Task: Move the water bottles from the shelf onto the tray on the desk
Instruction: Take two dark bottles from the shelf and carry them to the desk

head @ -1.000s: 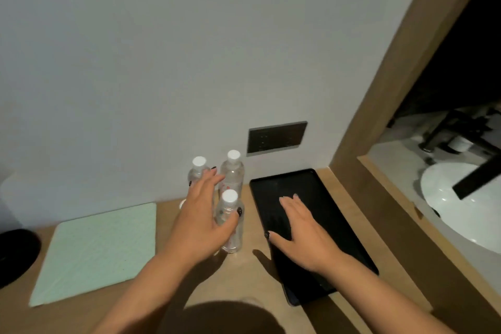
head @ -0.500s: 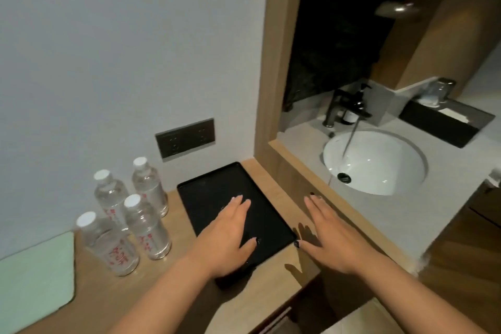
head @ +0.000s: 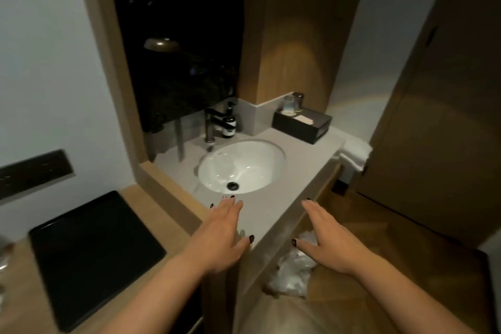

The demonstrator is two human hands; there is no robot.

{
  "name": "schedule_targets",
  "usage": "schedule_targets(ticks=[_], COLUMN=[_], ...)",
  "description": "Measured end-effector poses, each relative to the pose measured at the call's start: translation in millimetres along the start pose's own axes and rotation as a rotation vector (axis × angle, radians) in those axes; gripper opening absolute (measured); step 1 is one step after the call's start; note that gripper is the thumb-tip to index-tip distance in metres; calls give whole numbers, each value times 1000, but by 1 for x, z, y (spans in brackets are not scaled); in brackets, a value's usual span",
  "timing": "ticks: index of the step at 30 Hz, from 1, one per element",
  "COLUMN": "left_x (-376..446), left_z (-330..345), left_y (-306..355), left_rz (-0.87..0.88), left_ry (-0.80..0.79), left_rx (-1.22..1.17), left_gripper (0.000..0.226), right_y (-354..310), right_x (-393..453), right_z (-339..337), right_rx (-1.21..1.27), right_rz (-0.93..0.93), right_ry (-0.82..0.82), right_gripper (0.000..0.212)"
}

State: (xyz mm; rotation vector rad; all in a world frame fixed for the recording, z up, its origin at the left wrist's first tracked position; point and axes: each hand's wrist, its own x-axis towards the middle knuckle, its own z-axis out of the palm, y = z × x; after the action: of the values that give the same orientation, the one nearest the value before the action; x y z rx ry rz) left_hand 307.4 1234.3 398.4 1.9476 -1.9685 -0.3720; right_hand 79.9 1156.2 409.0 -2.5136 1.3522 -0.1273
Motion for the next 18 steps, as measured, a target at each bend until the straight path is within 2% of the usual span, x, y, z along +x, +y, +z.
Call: schedule_targets(ticks=[7,18], left_x=[48,136], left_z=[31,79], left_y=[73,145], left_rz=[125,318], left_ry=[-129,-214], left_rx=[-19,24], left_gripper=[78,77], right_y=[86,152], right_x=[-51,-53], right_z=[-25,-37], right_rx=[-34,-92], right_rz=[145,220], right_ry=[55,98], right_gripper=[79,78])
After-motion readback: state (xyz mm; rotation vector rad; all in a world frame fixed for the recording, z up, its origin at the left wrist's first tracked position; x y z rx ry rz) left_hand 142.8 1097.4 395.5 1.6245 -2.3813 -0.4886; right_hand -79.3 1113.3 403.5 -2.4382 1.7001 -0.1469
